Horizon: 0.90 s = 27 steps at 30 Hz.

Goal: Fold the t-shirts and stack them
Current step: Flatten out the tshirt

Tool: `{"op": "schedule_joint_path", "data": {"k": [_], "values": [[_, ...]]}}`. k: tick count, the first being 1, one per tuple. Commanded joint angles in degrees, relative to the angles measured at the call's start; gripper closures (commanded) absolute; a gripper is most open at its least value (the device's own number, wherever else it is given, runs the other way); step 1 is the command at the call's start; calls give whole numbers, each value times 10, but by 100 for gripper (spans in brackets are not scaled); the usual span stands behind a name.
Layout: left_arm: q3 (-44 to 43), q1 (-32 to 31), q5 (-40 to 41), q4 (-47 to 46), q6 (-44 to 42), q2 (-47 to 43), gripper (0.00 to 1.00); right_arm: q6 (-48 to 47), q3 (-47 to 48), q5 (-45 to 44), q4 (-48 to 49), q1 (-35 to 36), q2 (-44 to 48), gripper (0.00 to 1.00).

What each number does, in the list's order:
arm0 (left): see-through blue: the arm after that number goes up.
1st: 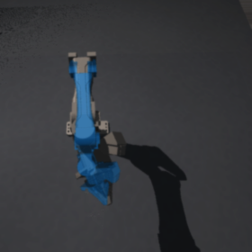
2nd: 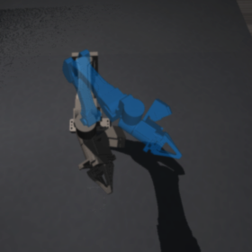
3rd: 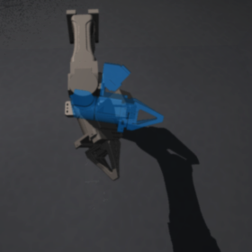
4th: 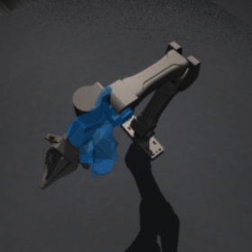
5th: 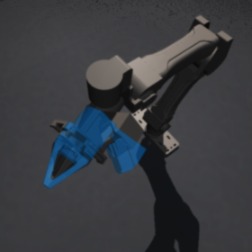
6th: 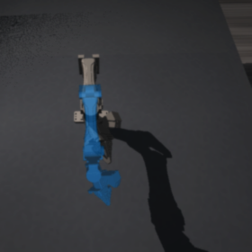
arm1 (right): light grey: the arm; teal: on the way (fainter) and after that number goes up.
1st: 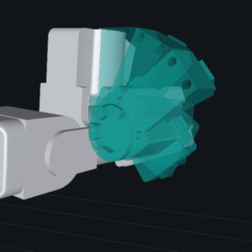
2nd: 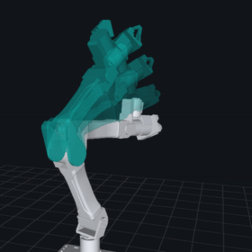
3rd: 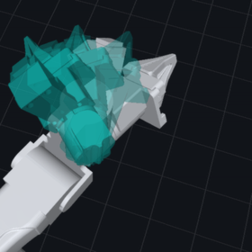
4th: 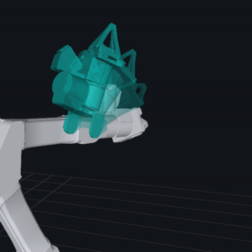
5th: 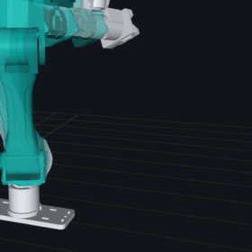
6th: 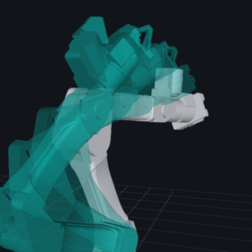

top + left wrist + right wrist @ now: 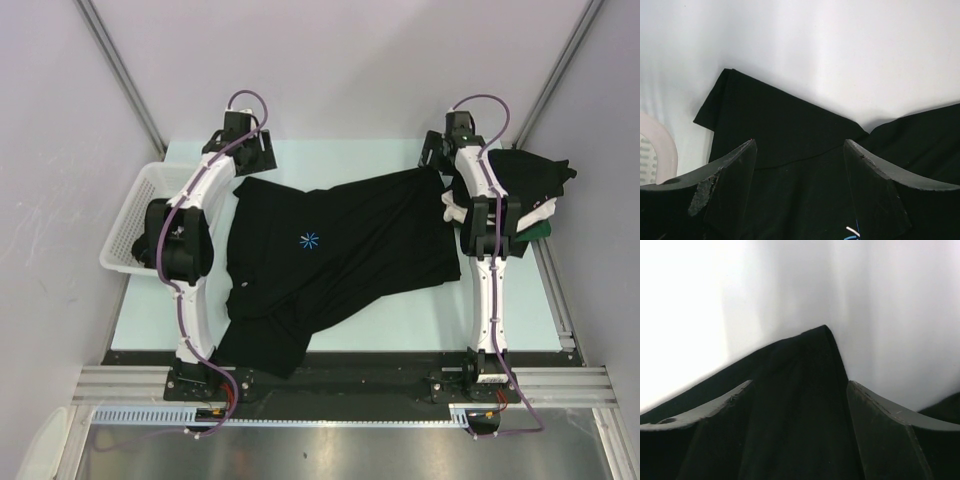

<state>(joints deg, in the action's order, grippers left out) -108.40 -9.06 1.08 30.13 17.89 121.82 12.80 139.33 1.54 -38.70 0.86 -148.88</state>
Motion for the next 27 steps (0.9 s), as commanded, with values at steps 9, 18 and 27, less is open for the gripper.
{"op": "schedule_joint_path", "data": {"k": [9,18,27], "values": [[13,2,-6,-35,-17,-40,24,-7,10,47,32,14,-12,28],[46,2,-6,-44,-35,-58,24,-22,-4,52,32,21,-6,46],[70,3,-4,-58,-46,-63,24,-43,1,44,29,24,-8,75]]}}
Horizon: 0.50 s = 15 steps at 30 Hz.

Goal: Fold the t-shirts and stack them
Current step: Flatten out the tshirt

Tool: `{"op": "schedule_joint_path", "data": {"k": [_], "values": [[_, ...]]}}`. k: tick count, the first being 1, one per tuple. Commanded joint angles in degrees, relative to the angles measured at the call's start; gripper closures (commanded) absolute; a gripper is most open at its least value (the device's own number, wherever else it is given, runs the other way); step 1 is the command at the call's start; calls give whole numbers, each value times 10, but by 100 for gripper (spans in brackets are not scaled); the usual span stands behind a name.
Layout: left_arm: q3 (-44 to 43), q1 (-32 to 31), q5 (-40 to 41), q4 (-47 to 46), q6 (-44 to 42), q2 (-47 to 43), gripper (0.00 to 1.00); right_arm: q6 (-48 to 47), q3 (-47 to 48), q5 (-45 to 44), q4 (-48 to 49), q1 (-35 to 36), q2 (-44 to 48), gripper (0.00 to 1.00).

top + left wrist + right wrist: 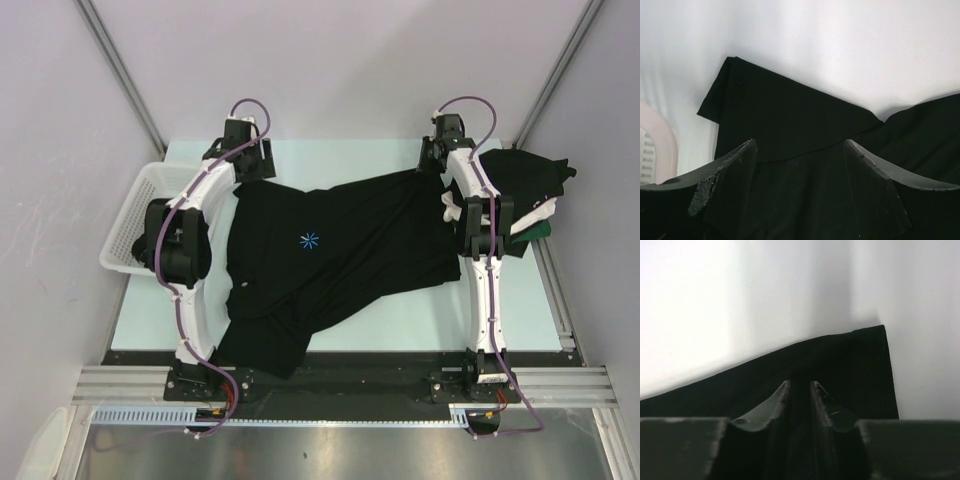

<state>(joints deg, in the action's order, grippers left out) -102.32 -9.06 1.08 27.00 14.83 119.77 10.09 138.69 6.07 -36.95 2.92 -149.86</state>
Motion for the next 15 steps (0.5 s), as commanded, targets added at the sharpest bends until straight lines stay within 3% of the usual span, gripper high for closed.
{"op": "schedule_joint_path", "data": {"k": [1,6,8,11,12,15], "values": [[14,3,-3,-27,-15,-43,24,-17,10,-3,12,2,2,78],[22,6,-6,-39,-6,-42,24,-24,13,-11,11,1,4,98],[21,6,-6,-39,-5,-40,24,-25,16,-19,12,1,6,100],[19,7,-6,-41,-5,-38,25,-27,18,-32,12,1,12,75],[18,7,-19,-42,-6,-39,24,-31,18,-31,13,-1,16,58],[13,7,-25,-44,-6,-35,24,-38,27,-33,12,-4,16,47]]}}
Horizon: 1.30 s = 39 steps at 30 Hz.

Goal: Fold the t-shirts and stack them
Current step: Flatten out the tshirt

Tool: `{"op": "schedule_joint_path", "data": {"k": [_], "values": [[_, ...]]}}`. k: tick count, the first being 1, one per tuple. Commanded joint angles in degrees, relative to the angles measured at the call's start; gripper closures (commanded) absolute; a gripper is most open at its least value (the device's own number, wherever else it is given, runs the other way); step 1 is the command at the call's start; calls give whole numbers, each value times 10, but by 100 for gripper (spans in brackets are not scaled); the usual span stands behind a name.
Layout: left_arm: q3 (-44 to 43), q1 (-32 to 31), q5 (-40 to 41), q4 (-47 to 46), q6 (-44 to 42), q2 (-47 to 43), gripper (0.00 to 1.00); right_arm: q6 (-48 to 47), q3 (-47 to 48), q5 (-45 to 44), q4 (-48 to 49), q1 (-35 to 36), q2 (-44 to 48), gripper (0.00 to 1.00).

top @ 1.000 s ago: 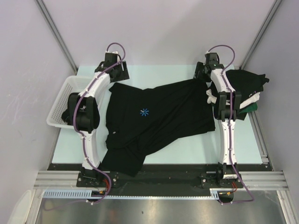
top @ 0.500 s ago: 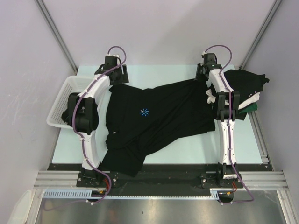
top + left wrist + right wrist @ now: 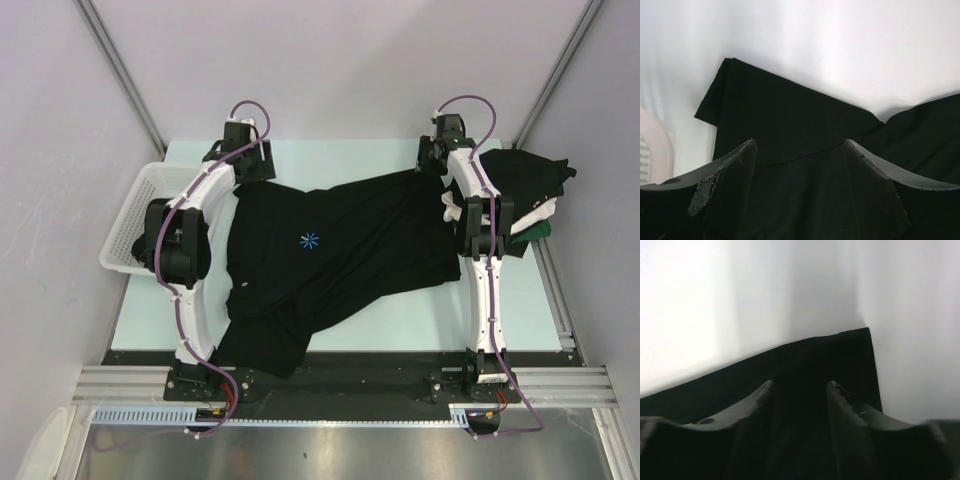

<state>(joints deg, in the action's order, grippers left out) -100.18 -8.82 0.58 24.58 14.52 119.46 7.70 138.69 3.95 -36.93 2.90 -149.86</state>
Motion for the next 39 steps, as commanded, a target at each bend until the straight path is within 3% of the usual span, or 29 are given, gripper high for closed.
{"op": "schedule_joint_path", "data": {"k": [1,7,30,33,39], "values": [[-12,5,-22,-19,-4,-30,25,-17,30,-12,12,-4,16,46],[-13,5,-28,-19,-2,-23,25,-26,40,-24,14,-6,9,42],[3,5,-58,-40,-13,-37,25,-58,73,-71,29,-12,-39,44],[3,5,-58,-38,-14,-38,25,-57,73,-68,30,-11,-42,49],[4,5,-55,-36,-16,-36,25,-54,75,-67,34,-8,-50,77]]}}
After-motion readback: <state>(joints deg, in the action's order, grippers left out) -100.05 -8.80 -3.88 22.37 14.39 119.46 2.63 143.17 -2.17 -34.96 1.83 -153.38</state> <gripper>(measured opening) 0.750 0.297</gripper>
